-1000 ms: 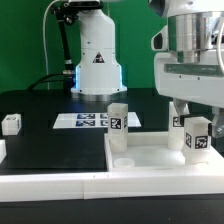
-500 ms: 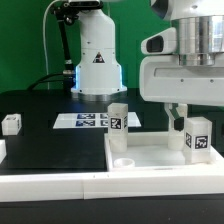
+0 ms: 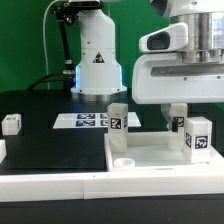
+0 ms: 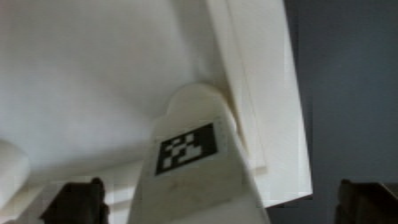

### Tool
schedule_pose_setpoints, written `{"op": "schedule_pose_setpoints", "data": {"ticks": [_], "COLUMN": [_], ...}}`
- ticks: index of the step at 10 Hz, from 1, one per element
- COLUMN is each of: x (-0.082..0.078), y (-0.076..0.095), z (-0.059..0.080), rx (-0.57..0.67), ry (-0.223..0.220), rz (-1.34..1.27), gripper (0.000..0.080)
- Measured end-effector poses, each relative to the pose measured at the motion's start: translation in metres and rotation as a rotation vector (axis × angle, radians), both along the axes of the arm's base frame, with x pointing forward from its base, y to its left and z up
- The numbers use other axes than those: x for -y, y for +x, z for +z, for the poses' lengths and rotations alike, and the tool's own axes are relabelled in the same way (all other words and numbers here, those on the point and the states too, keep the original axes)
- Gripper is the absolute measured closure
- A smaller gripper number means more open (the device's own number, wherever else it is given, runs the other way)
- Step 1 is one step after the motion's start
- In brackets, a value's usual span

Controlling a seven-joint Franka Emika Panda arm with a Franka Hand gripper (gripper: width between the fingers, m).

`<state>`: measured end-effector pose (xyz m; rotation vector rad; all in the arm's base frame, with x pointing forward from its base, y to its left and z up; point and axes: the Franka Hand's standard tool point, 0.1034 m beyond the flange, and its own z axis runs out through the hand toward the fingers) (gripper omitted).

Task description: Assemble square table

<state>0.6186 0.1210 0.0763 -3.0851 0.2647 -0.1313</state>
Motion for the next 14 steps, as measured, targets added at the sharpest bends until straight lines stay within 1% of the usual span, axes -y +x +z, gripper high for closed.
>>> {"op": "schedule_pose_setpoints", "data": {"ticks": [1, 2, 4, 5, 6, 7, 8, 9, 11, 14], "x": [0.0025, 0.0036, 0.0059, 0.0059, 0.0061, 0.0062, 0.0064, 0.0065, 0.0067, 0.0076], "y": [0.0019, 0.0032, 0.005, 0.005, 0.005, 0.0051, 0.0051, 0.0052, 0.0052, 0.0044], "z": [0.0002, 0.0008, 0.0012, 0.0012, 0.0013, 0.0013, 0.0012, 0.0012, 0.0011, -0.0007], "rx": [0.003, 0.014, 0.026, 0.025, 0.025, 0.025, 0.026, 0.025, 0.025, 0.025], "ry": [-0.004, -0.023, -0.04, -0.038, -0.038, -0.038, -0.038, -0.036, -0.034, 0.01], "rz": [0.039, 0.13, 0.217, 0.204, 0.203, 0.203, 0.196, 0.176, 0.16, -0.202], "gripper": [0.015, 0.015, 0.015, 0.0278, 0.0278, 0.0471, 0.0471, 0.051, 0.051, 0.051]}}
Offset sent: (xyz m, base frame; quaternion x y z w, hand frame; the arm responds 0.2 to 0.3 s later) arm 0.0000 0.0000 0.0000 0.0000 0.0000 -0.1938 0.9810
